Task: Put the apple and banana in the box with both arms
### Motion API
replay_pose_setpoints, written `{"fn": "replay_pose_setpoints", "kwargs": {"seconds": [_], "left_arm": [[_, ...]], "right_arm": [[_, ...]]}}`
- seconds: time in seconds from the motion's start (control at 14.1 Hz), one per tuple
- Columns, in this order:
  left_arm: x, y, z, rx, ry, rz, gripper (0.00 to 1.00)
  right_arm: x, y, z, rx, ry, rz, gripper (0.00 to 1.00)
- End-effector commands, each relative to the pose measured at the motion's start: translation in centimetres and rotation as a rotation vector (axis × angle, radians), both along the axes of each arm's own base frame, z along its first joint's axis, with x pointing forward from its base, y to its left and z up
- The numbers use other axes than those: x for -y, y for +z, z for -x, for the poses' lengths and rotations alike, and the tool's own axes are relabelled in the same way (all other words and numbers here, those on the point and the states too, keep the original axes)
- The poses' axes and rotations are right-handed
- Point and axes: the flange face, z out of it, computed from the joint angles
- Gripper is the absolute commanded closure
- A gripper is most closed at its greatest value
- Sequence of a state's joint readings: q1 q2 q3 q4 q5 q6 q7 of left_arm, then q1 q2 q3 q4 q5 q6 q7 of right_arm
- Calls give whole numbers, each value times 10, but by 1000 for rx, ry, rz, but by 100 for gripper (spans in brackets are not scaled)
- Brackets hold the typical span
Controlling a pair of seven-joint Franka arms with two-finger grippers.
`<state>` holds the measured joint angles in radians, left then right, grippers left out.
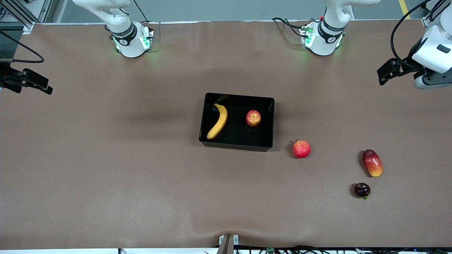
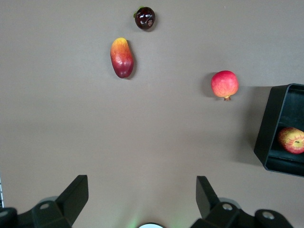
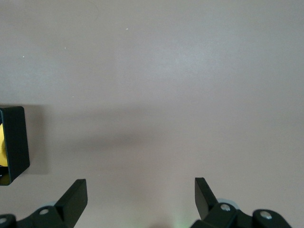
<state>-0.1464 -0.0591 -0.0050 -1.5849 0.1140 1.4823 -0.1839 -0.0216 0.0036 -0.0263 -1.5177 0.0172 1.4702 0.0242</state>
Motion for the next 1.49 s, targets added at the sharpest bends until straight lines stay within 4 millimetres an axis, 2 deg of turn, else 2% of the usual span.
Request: {"fn": "replay_pose_setpoints", "kwargs": {"seconds": [0.0, 0.35, 0.71, 1.14, 1.28, 1.42], "left_arm": [[18, -2, -6, -21, -32, 32, 0], [64, -26, -11, -53, -12, 83, 0], [142, -65, -16, -51, 55, 84, 0], [215, -116, -5, -41, 111, 84, 0], [219, -117, -5, -38, 111, 79, 0], [206, -104, -9, -15, 107, 86, 0]], "right_arm": [[-3, 0, 0, -1, -7, -7, 0], [-6, -3, -2, -7, 0, -5, 0], [-6, -3, -2, -9, 0, -6, 0], [-6, -3, -2, -9, 0, -6, 0], [-6, -3, -2, -10, 0, -6, 0], [-6, -3, -2, -10, 0, -6, 0]]}}
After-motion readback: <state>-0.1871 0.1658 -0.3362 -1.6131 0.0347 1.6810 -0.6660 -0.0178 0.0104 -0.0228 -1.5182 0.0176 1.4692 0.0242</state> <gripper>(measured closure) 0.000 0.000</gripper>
